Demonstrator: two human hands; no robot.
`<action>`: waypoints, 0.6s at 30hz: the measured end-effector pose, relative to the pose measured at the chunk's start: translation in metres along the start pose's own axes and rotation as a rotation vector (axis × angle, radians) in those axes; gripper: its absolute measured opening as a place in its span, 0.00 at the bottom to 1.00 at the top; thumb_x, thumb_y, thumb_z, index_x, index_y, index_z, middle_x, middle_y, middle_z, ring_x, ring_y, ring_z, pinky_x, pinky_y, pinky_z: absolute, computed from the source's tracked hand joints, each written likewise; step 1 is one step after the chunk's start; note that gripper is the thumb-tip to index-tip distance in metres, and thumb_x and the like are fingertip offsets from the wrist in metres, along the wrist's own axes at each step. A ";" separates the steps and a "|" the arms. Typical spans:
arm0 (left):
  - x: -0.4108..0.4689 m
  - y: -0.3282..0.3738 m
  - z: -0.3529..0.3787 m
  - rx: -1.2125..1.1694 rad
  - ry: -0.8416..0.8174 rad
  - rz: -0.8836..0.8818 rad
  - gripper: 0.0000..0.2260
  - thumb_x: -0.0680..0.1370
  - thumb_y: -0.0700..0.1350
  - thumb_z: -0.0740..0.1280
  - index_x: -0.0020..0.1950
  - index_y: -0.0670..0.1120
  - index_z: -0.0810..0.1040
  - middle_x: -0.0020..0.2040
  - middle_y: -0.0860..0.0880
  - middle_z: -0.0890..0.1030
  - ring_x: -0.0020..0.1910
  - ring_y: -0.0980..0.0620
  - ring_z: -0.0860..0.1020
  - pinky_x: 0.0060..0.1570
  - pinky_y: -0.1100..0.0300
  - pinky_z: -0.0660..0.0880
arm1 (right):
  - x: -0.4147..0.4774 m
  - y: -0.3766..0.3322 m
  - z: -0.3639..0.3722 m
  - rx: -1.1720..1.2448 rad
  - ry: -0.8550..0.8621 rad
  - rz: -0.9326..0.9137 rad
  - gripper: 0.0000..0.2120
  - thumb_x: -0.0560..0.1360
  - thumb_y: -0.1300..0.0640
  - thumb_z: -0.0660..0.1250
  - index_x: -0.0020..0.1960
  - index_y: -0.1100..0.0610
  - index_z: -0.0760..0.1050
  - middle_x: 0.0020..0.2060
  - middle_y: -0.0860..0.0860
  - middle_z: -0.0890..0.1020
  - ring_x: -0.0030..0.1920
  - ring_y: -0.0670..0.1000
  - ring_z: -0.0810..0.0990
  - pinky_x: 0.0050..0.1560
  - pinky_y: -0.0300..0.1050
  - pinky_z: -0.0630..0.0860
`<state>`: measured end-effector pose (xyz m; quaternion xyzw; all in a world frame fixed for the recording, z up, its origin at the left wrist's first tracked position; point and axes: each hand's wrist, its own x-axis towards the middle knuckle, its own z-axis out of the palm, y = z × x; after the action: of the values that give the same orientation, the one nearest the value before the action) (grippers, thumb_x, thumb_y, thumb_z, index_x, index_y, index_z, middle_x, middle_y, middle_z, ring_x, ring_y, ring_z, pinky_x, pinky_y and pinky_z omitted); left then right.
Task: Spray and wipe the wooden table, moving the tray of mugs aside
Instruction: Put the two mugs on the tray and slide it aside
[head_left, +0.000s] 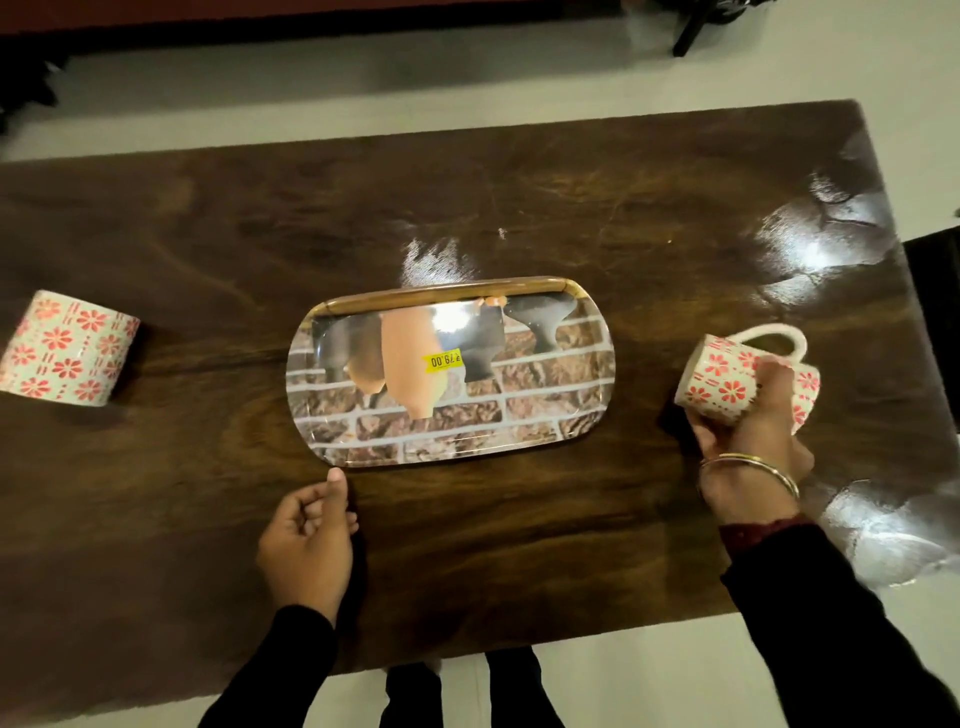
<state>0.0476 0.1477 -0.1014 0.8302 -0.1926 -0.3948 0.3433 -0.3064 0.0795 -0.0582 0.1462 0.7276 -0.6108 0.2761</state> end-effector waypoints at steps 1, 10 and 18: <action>0.001 -0.001 -0.002 0.010 0.003 -0.003 0.12 0.78 0.55 0.71 0.45 0.47 0.81 0.37 0.44 0.84 0.35 0.51 0.83 0.35 0.68 0.79 | -0.011 0.008 0.003 -0.101 -0.064 -0.155 0.25 0.68 0.49 0.81 0.57 0.58 0.75 0.49 0.51 0.85 0.46 0.44 0.87 0.44 0.55 0.87; -0.001 0.000 0.000 0.007 0.039 -0.046 0.11 0.78 0.55 0.72 0.43 0.48 0.81 0.37 0.46 0.85 0.35 0.50 0.83 0.46 0.54 0.80 | -0.077 0.061 0.040 -0.876 -0.449 -1.134 0.44 0.66 0.40 0.81 0.75 0.57 0.71 0.56 0.56 0.76 0.52 0.43 0.73 0.47 0.38 0.73; 0.000 -0.004 -0.002 0.001 0.041 -0.034 0.11 0.78 0.55 0.72 0.43 0.48 0.82 0.35 0.48 0.84 0.37 0.50 0.84 0.44 0.55 0.81 | -0.079 0.074 0.046 -0.925 -0.428 -1.047 0.43 0.65 0.41 0.82 0.73 0.55 0.71 0.59 0.55 0.75 0.53 0.42 0.71 0.46 0.42 0.72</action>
<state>0.0488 0.1515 -0.1034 0.8414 -0.1718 -0.3834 0.3399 -0.1921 0.0606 -0.0765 -0.4752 0.8157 -0.3082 0.1176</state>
